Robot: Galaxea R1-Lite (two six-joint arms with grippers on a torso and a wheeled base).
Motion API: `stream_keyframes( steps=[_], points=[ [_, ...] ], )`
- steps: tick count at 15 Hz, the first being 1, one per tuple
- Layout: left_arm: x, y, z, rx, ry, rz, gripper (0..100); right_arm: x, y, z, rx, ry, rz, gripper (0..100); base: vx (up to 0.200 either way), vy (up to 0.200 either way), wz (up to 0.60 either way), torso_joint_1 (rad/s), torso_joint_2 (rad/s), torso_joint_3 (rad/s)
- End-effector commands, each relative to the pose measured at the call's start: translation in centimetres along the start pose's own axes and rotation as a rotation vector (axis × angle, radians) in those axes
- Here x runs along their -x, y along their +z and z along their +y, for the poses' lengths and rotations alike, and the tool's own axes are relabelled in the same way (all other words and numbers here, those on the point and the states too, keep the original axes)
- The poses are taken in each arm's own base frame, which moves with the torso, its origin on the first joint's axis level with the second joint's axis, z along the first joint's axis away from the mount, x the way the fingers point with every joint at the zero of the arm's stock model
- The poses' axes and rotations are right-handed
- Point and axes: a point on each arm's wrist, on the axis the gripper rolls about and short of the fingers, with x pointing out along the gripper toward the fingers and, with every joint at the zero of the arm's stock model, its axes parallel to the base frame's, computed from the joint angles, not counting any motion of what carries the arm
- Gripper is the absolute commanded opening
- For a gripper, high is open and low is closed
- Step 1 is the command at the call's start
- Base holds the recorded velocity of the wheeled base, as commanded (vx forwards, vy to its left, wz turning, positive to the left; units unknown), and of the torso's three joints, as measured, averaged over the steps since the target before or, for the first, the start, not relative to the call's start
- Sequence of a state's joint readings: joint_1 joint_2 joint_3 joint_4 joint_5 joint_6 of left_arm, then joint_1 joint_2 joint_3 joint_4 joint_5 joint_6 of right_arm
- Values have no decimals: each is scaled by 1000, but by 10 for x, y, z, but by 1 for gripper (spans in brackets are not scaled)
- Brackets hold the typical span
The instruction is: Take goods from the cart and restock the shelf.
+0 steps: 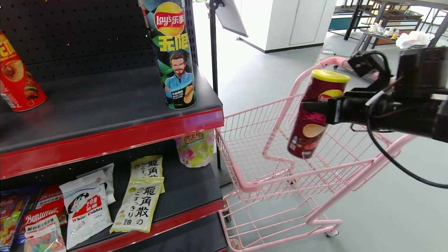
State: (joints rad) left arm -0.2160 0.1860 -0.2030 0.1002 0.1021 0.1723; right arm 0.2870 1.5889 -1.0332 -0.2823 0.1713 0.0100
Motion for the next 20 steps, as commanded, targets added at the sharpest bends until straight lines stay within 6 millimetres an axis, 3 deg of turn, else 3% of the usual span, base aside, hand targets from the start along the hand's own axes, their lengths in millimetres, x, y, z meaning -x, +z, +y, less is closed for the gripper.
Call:
stream_keyframes(
  steps=[1, 5, 8, 15, 20],
  points=[
    [-2, 2, 0, 1, -2, 15, 100, 94, -6, 16, 14, -95, -59, 0, 0, 0, 0, 0, 0, 0],
    [-4, 6, 0, -10, -39, 22, 100, 151, -53, 24, 70, -168, -46, 0, 0, 0, 0, 0, 0, 0],
    [-6, 7, 0, -32, -41, 37, 100, 174, -68, 24, 79, -204, -28, 0, 0, 0, 0, 0, 0, 0],
    [-7, 12, 0, -74, -43, 36, 100, 181, -74, 22, 94, -234, 1, 0, 0, 0, 0, 7, -25, -16],
    [-6, 17, 1, -106, -41, 22, 100, 178, -74, 21, 105, -232, 12, 0, 0, 0, 0, 150, -448, -289]
  ],
)
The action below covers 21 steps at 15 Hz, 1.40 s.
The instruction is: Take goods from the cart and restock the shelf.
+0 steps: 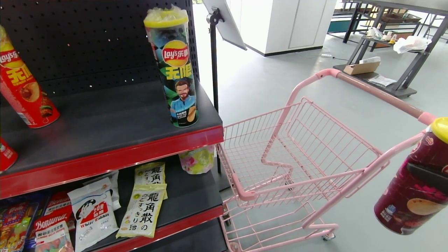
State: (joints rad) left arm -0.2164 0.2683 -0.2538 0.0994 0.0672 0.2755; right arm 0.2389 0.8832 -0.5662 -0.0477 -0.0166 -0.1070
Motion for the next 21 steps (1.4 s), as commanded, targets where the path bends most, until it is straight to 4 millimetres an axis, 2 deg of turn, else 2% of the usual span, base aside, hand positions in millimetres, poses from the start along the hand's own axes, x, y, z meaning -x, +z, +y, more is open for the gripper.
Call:
stream_keyframes(
  steps=[1, 7, 10, 11, 15, 19, 21],
  points=[
    [0, 1, 0, -1, 0, 0, 100, -2, 1, 0, 2, 2, 5, 0, 0, 0, 0, 198, -535, -334],
    [1, 3, 1, -9, 3, -9, 100, -10, 3, 0, 10, 6, 23, 0, 0, 0, 0, 229, -580, -354],
    [1, 5, 1, -20, 5, -12, 100, -16, 11, -1, 12, 5, 20, 0, 0, 0, 0, 206, -489, -292],
    [1, 5, 2, -24, 8, -9, 100, -16, 11, -1, 16, 5, 20, 0, -200, 0, 0, 129, -310, -159],
    [1, 5, 2, -32, 11, -8, 100, -16, 10, -1, 24, 6, 22, 0, -200, 0, 0, 25, -33, -27],
    [1, 5, 2, -33, 11, -13, 100, -16, 9, -1, 25, -1, 29, 0, 0, 0, 0, 0, 0, 0],
    [1, 5, 2, -38, 9, -14, 100, -15, 9, -1, 25, -1, 29, 0, 0, 0, 600, 17, 7, -2]
  ],
)
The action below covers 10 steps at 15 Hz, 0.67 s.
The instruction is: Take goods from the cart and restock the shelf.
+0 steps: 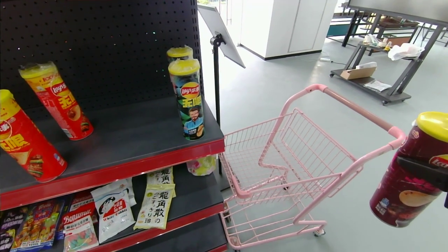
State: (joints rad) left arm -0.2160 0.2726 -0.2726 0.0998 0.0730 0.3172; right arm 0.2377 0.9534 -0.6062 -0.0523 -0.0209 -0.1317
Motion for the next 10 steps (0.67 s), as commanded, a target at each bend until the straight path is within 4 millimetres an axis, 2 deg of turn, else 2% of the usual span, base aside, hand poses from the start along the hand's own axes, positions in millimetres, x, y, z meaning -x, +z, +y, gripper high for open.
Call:
stream_keyframes(
  steps=[1, 6, 10],
  points=[
    [0, 0, 0, -8, -1, -2, 100, -1, -1, 0, 0, 2, 4, 0, 0, 0, 600, 7, 7, 2],
    [0, 0, 0, -8, -1, -2, 100, -1, -1, 0, 0, 3, 7, 0, 0, 0, 600, 5, 2, 2],
    [0, 0, 0, -8, 1, -1, 100, -2, -2, 0, 1, 5, 10, 0, 0, 0, 0, 0, 0, 0]
  ],
)
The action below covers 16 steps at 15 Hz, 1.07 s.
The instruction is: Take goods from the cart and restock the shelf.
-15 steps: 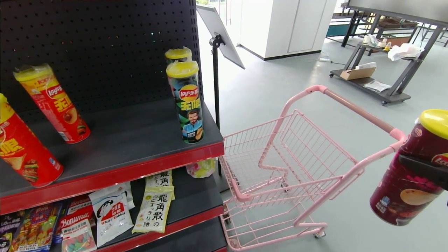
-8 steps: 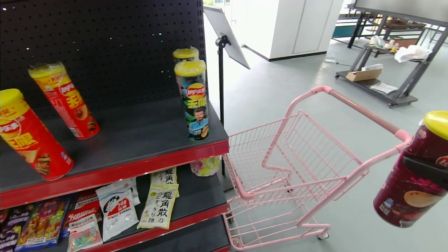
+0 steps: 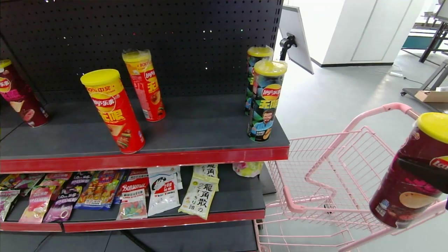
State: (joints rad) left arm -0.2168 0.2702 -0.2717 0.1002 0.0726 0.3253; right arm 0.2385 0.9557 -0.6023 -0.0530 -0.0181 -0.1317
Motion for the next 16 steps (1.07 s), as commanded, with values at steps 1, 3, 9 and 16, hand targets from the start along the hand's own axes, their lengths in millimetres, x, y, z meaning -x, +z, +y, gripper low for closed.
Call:
stream_keyframes(
  steps=[1, 3, 9, 16],
  points=[
    [0, 0, 0, -3, 3, 0, 100, -1, -1, 0, 1, 1, 6, 0, 0, 0, 0, 41, -66, -66],
    [0, 0, 0, -4, 0, 0, 100, -1, -1, 0, 1, 1, 6, 0, 0, 0, 0, 139, -312, -183],
    [0, -1, 0, -4, 1, 3, 100, -1, -13, 2, 20, 17, 33, 0, 0, 33, 0, 103, -235, -129],
    [0, -1, 0, -4, 1, 3, 100, 3, -7, 7, 29, 235, -57, 0, 0, 200, 0, 8, -5, -2]
  ],
)
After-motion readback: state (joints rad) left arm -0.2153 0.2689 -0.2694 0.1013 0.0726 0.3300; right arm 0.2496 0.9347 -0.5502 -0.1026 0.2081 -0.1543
